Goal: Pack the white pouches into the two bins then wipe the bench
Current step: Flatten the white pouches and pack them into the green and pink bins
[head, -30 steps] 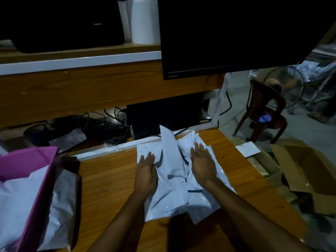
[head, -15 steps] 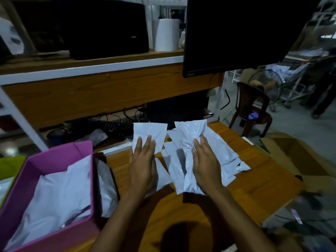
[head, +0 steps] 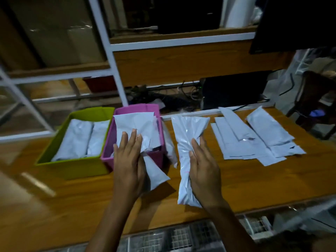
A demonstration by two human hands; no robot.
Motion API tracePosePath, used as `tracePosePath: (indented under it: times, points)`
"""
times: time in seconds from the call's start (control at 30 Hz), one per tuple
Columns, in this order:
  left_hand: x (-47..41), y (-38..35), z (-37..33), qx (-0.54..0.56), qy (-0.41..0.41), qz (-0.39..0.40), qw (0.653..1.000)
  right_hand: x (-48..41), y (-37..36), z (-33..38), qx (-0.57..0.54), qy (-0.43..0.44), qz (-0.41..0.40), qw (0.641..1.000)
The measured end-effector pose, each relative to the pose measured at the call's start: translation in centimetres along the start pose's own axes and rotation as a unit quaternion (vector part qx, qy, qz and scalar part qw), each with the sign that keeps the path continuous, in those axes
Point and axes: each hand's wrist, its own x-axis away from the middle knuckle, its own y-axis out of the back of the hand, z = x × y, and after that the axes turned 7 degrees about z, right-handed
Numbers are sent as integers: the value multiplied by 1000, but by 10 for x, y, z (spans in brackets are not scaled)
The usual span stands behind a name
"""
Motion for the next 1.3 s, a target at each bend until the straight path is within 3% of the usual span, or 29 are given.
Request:
tracePosePath:
  times: [0.2,0.37,0.63,0.87,0.93,1.03,1.13,1.2,1.3]
  points:
    - [15,81,62,-50,41,-36,997,-4,-65,68,-1,62,42,997]
    - [-8,138,134,-99,26,-24,994,-31,-130,121,-30,93,78,992]
    - [-97,162,273,-176,68,147,971,-112,-265,176,59,109,122,985]
    - [-135,120,352,-235,72,303,921,-170,-367,156,162,60,217,961]
    - [-129,107,369,-269,81,339,898,-172,-380,145,214,42,267,939]
    - [-129,96,378,-252,76,346,901,-175,-391,140,304,24,371,877]
    - [-142,104,379,-242,42,396,885,-185,-388,146,293,-20,422,858]
    - [-150,104,388,-274,23,462,843,-196,-380,148,285,-7,455,843]
    - [-148,95,400,-327,39,538,776,-199,-378,149,323,13,532,782]
